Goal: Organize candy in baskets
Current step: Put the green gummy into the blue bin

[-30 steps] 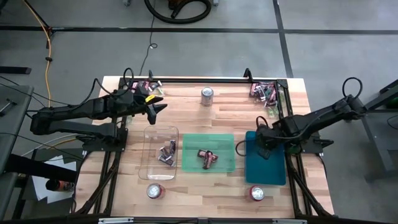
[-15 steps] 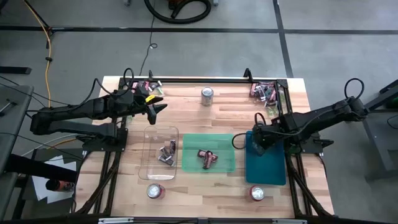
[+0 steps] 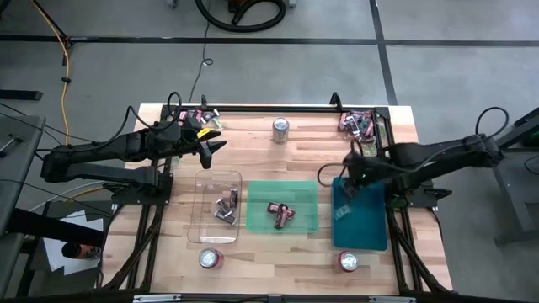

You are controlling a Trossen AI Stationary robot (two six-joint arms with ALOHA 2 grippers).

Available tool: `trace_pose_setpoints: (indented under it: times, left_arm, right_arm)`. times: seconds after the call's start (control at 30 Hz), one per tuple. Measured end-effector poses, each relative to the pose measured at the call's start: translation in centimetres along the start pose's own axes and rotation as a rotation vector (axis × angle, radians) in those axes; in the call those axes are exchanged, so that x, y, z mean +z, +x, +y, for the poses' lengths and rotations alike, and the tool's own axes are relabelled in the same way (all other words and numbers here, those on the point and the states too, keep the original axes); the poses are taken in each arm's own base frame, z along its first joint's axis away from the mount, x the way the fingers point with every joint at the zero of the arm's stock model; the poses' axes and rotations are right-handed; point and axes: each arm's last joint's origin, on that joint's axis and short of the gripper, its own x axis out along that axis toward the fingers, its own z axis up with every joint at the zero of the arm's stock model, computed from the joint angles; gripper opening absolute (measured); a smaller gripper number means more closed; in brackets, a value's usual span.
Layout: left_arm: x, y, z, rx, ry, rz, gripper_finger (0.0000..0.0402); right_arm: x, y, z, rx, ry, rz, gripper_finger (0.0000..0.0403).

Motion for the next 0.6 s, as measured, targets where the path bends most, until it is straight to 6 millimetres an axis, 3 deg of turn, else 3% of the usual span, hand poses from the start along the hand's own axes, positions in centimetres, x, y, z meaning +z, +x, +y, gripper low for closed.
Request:
trace_pose_setpoints:
  times: [0.17, 0.3, 0.4, 0.6]
  left_arm:
    - [0.0, 0.0, 0.1, 0.024, 0.000, -0.011, 0.0188]
    - [0.2, 0.0, 0.0, 0.024, -0.005, -0.025, 0.0188]
    - [0.3, 0.0, 0.0, 0.021, -0.008, -0.034, 0.0188]
    - [0.3, 0.0, 0.0, 0.021, -0.009, -0.034, 0.0188]
  right_arm:
    - [2.7, -2.7, 0.1, -0.059, 0.052, -0.240, 0.0222]
    - [4.2, -3.5, -0.9, -0.129, 0.149, -0.333, 0.0222]
    - [5.0, -3.1, -2.4, -0.221, 0.240, -0.328, 0.0222]
    - [6.0, 0.4, -6.8, -0.445, 0.400, -0.227, 0.0222]
